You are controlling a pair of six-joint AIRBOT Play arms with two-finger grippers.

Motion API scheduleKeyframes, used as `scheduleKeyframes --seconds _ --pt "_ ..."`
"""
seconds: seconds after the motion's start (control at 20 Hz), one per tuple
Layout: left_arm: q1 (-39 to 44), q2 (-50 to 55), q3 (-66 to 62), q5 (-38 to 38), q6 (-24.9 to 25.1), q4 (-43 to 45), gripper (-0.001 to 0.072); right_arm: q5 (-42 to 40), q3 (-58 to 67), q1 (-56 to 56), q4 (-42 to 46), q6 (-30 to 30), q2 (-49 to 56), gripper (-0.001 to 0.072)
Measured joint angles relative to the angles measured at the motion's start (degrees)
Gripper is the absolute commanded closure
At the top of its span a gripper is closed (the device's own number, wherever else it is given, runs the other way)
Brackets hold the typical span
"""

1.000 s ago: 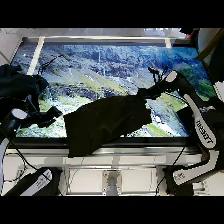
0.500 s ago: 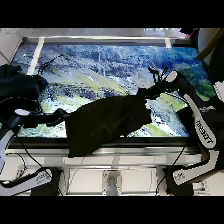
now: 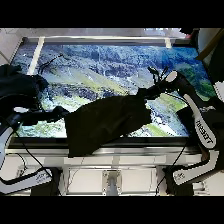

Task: Fold the clothes and pants, and hang the long-sleeved shirts on hangers.

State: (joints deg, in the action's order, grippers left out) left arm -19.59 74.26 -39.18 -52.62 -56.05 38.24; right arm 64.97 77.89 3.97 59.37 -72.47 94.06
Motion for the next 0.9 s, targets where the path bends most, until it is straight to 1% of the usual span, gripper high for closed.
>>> scheduleKeyframes --seconds 0.2,0.3,0.45,0.7,0.9 --pt "-4.3 -0.2 -2.6 -3.2 -0.3 5.8 0.0184 1.0 0.0 0.0 0.4 0.0 0.0 0.0119" --pt "-5.5 0.8 -3.2 -4.7 0.8 7.4 0.0185 1.0 0.0 0.0 0.5 0.0 0.0 0.0119" --pt "-5.8 3.7 -3.7 -6.9 5.2 6.7 0.0185 1.1 0.0 0.0 0.5 0.0 0.0 0.0119" --pt "-5.8 8.4 -3.9 -9.4 15.5 0.1 0.0185 1.3 0.0 0.0 0.4 -0.1 0.0 0.0119" --pt "-4.6 11.5 -4.0 -11.0 19.3 -3.5 0.0197 1.0 0.0 0.0 0.1 -0.2 0.0 0.012"
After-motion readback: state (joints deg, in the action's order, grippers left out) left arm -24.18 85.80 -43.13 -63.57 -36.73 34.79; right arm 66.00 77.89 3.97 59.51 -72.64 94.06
